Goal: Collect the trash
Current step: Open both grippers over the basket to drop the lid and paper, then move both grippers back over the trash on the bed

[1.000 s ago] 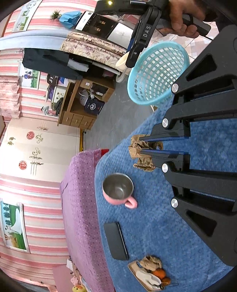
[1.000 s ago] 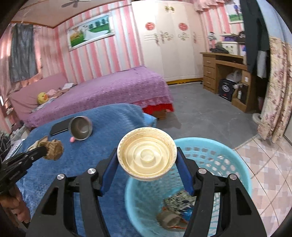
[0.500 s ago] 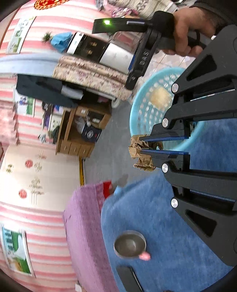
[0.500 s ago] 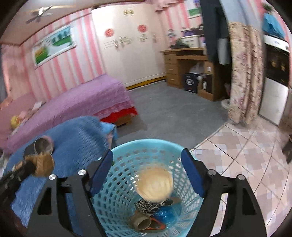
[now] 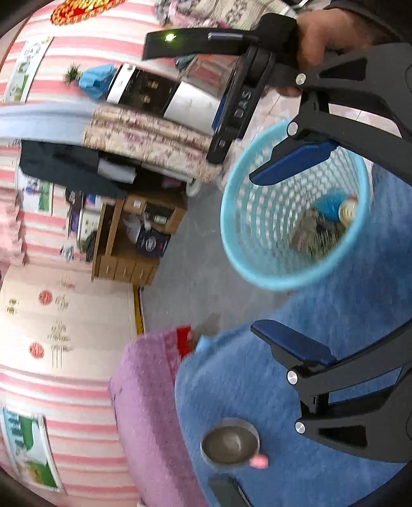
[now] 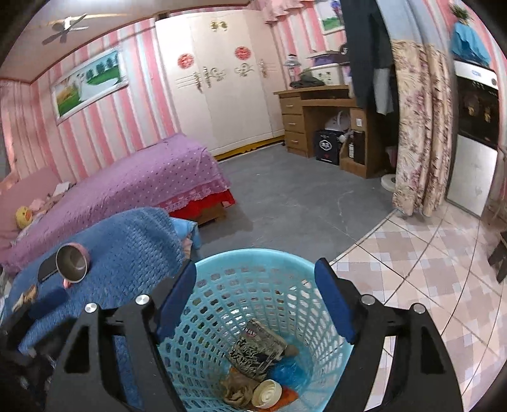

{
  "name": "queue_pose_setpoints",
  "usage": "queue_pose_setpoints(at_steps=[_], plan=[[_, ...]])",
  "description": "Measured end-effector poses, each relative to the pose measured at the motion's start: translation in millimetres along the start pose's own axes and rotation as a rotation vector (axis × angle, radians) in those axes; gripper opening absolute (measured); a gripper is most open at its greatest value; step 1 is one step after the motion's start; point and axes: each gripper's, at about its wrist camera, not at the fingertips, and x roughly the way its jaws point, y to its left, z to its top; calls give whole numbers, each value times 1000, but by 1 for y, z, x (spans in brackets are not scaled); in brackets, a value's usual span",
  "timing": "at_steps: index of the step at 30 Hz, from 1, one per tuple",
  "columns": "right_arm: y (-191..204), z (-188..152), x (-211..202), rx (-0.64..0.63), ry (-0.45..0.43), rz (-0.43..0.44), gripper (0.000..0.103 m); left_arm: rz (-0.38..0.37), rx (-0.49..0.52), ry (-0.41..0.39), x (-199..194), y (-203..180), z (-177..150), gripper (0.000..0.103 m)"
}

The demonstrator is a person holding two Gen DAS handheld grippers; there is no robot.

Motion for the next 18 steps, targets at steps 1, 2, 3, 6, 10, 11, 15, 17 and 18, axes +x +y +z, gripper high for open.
queue_pose_setpoints(at_steps=[1, 2, 3, 6, 10, 11, 15, 17, 18], plan=[[7, 0, 1, -8, 3, 9, 76, 29, -20, -5, -7, 10, 1, 84], [11, -1, 0, -13, 2, 13, 76, 47, -43, -10, -12, 21, 2, 84], [17, -1, 0, -20, 3, 21, 76, 73, -75, -13, -19, 34, 1, 84], [43, -2, -1, -51, 6, 58, 76, 151, -135, -8, -37, 73, -4, 84], [83, -8, -5, -103, 13, 111, 76, 227, -180, -7, -58, 114, -9, 84], [96, -10, -6, -122, 13, 129, 76, 240, -189, -11, -64, 123, -10, 84], [148, -22, -10, -198, 25, 195, 76, 292, -219, -37, -96, 157, -13, 84], [168, -27, -12, -222, 34, 231, 76, 326, -224, -46, -108, 170, -16, 84], [178, -30, -14, -233, 37, 248, 76, 348, -225, -48, -115, 179, -18, 84]])
